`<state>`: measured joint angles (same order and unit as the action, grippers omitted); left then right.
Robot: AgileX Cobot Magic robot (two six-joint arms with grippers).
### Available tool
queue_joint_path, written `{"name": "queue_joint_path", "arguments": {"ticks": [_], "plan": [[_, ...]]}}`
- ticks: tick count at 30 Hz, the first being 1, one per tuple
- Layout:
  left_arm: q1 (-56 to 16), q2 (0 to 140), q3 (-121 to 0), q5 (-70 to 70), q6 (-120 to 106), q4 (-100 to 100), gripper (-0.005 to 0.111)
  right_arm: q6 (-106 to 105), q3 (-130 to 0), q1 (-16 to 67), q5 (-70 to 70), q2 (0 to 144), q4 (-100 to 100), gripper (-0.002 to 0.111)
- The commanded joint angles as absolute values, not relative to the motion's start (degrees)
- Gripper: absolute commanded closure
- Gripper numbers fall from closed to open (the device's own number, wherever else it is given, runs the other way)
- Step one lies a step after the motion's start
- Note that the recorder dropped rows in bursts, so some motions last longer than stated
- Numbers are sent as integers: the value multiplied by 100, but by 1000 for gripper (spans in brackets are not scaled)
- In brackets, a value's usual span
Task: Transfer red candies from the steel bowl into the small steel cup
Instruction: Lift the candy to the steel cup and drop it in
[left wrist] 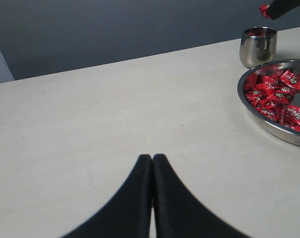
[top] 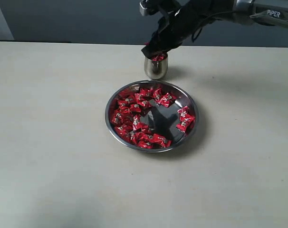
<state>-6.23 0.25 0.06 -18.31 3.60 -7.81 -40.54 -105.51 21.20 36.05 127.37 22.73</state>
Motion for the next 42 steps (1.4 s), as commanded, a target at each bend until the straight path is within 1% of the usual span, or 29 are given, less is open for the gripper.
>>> {"name": "queue_joint_path", "arguments": {"ticks": [1,10,24,26,29,31,38,42], "plan": [[-640,0,0,-1777,391,-775,106,-4041,-10918,1942,3542,13020,2325,103],[-640,0,0,-1777,391,-775,106,-4041,-11195,1929,3532,13289,2495,103],[-640,0,0,-1777,391,-775,106,-3956,-11190,1929,3262,13370,2643,102],[-640,0,0,-1777,391,-775,106,-3845,-11190,1929,3222,13370,2643,97],[-640,0,0,-1777,391,-775,106,-3739,-11190,1929,3199,13370,2608,80],[-640,0,0,-1777,391,-775,106,-3739,-11190,1929,3160,13370,2607,74],[-640,0,0,-1777,391,-775,106,-3724,-11190,1929,3118,13370,2598,73],[-640,0,0,-1777,391,-775,106,-3709,-11190,1929,3328,13356,2613,73]]}}
